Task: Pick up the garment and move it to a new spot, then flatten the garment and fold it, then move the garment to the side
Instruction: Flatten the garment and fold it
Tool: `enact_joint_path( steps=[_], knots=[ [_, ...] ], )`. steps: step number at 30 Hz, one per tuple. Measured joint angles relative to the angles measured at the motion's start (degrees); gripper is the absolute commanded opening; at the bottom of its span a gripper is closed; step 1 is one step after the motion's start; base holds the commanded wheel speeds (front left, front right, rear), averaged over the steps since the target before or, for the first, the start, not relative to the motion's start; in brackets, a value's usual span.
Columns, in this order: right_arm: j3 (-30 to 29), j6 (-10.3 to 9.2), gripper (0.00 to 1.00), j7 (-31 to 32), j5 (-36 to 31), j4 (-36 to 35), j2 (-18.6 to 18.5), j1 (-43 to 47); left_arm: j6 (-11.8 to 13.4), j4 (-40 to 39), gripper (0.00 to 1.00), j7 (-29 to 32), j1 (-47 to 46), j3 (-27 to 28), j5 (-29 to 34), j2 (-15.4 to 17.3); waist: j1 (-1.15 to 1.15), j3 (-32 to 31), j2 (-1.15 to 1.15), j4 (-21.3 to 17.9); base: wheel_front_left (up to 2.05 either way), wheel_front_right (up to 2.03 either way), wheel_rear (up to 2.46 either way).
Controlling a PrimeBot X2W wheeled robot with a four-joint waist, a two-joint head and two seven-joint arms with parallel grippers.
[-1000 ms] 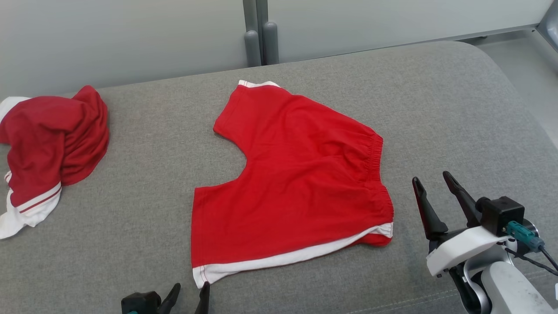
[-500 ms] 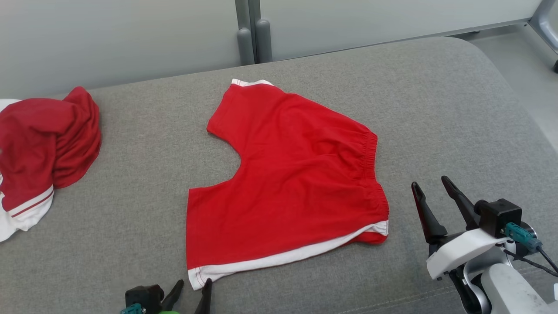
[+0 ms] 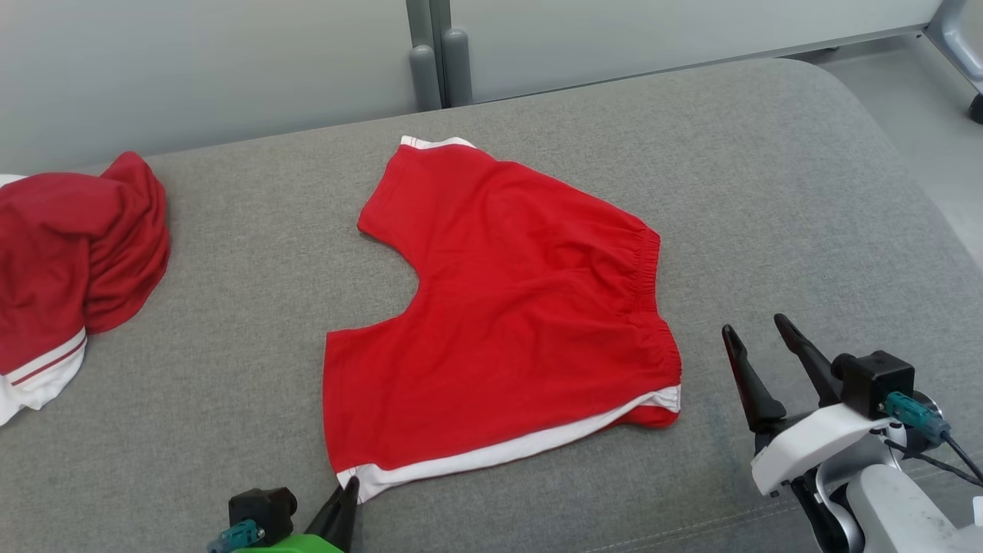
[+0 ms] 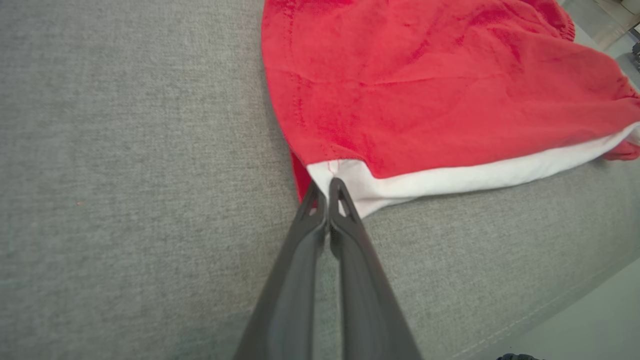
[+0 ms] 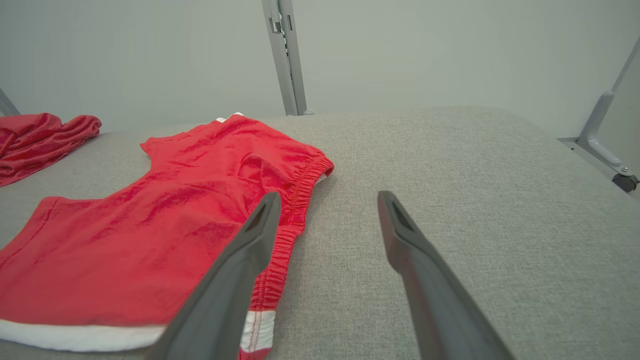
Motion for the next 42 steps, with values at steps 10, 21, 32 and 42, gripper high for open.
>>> enact_joint_path(
  steps=[10, 21, 32, 42],
  knots=[
    [5.4, 2.49, 1.00, 0.3, -0.7, 5.1, -2.7, 0.6, -0.5, -1.6, 0.00, -3.1, -1.0, 1.1, 0.0, -0.1, 0.00, 1.1, 0.00, 1.5, 0.00, 0.00, 0.00],
    [10.6, 3.01, 1.00, 1.6, 0.1, 9.6, -3.0, -0.3, -0.5, -2.3, 0.00, -4.6, -2.5, 1.5, 0.0, -0.2, 0.00, 2.6, 0.00, 4.5, 0.00, 0.00, 0.00],
    [15.9, 3.03, 1.00, 2.1, 3.3, 12.3, -2.3, -4.3, -0.5, -2.1, 0.00, -4.8, -3.0, 1.1, 0.1, -0.3, 0.00, 4.0, 0.00, 5.7, 0.00, 0.00, 0.00],
    [19.5, 3.03, 0.26, 1.8, 6.5, 13.2, -3.1, -6.7, -0.5, -1.7, 0.00, -5.2, -3.3, 1.2, 0.1, -0.4, 0.00, 4.1, 0.00, 5.7, 0.00, 0.00, 0.00]
  ],
)
